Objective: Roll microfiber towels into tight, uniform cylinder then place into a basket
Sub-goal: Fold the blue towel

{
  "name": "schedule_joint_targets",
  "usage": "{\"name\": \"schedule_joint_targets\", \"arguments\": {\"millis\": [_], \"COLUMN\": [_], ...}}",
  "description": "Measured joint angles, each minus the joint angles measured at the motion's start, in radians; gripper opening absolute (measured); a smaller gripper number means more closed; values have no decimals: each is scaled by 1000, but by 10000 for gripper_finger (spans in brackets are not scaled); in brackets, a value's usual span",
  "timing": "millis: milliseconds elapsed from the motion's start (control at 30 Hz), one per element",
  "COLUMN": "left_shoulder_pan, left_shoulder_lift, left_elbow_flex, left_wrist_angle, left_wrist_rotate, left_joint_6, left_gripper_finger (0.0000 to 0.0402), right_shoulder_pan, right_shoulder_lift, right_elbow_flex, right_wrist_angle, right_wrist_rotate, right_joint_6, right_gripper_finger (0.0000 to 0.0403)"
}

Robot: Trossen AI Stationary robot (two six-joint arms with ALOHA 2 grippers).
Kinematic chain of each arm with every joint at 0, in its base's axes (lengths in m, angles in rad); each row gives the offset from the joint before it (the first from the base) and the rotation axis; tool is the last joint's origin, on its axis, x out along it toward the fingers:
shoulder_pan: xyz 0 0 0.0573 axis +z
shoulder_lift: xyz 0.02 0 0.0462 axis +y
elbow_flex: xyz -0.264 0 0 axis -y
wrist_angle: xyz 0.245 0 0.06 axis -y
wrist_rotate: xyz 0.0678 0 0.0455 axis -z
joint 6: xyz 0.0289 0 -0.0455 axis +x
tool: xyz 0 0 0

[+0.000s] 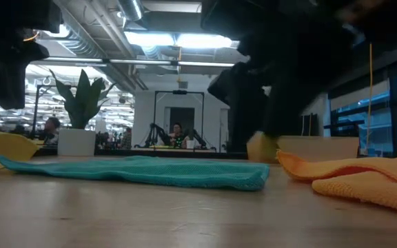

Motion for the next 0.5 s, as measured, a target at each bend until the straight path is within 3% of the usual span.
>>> {"name": "schedule_joint_targets", "arguments": {"millis": [233,500], "left_shoulder_pan": [0,0], "left_shoulder_lift": [0,0], "left_elbow_flex": [0,0], "left_wrist_angle": [31,45], "left_wrist_rotate": [0,0], "left_joint_6": [2,2], "left_gripper_finger": [80,80], "right_shoulder_pan": [33,35], "right_shoulder_lift": [24,31], "right_elbow_flex": [0,0], "right_wrist_angle": [-10,-25], "right_wrist_rotate": [182,197], "right_joint_6": [5,-3], "right_gripper_finger": [204,204]}}
